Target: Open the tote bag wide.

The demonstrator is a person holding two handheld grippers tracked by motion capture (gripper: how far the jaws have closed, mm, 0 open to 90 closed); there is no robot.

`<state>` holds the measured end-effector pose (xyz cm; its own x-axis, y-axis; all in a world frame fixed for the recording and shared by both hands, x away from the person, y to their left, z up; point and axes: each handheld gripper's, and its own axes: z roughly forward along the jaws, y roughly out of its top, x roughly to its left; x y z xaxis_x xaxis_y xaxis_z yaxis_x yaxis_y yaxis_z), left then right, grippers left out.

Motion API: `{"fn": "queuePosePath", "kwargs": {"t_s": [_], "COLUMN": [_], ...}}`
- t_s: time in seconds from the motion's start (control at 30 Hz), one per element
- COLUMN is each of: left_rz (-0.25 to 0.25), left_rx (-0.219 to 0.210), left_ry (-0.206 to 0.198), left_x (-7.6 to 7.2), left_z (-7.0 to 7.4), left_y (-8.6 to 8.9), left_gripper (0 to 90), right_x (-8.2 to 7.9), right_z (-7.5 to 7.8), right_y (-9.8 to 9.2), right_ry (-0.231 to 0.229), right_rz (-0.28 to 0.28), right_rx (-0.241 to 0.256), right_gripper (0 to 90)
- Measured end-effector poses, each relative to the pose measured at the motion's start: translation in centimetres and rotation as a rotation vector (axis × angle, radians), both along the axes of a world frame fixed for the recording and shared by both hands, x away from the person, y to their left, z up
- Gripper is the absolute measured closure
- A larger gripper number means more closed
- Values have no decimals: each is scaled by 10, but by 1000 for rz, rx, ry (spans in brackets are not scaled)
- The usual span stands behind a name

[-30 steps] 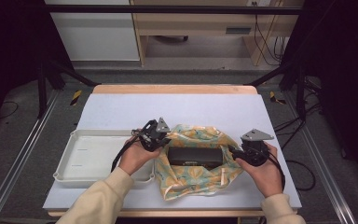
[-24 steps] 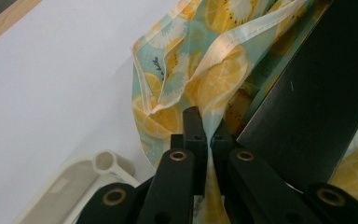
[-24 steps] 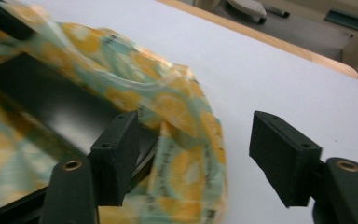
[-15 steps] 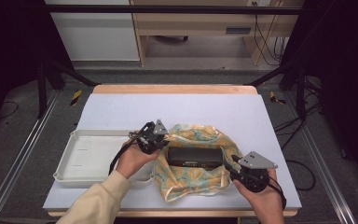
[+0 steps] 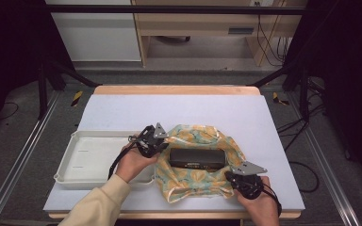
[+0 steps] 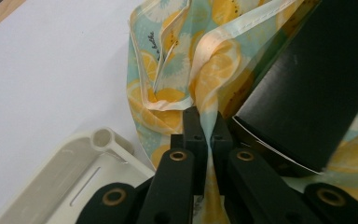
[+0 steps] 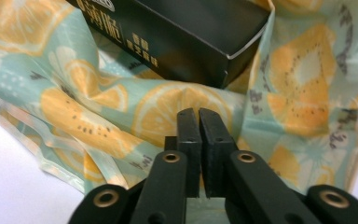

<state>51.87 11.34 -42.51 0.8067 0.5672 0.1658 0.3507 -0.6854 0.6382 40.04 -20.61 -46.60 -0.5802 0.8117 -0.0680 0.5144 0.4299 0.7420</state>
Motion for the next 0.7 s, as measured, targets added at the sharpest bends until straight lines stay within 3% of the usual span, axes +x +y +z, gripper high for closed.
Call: {"fn": "queuePosePath", "kwargs": {"t_s": [0.03,0.07,0.13,0.23,0.33,0.47,0.5,0.6,0.67,0.7], "left_rz": [9,9,24,24,6,19,19,18,18,5], "left_rx": [33,33,78,78,23,-10,-32,-125,-141,-173], "left_ry": [-9,-9,0,18,7,-37,-52,-105,-118,-131], "left_x": [1,1,4,6,2,-3,-5,-16,-19,-26], "left_z": [-2,-2,-6,-9,-5,3,6,22,25,33], "left_y": [-3,-3,-5,-5,-5,-1,1,7,8,9], "left_gripper": [900,900,900,897,854,674,674,547,506,505], "right_x": [1,2,3,4,3,4,4,4,3,3], "right_z": [-1,-3,-4,-5,-6,-7,-7,-7,-7,-7], "right_y": [-2,-3,-5,-7,-7,-6,-6,-6,-6,-5], "right_ry": [8,13,19,26,20,23,23,19,14,12], "right_rz": [0,-8,-15,-19,-6,-1,-1,0,3,4], "right_rx": [-12,-11,-12,-14,-15,-15,-15,-12,-15,-16], "right_gripper": [900,900,900,900,900,900,900,900,900,900]}}
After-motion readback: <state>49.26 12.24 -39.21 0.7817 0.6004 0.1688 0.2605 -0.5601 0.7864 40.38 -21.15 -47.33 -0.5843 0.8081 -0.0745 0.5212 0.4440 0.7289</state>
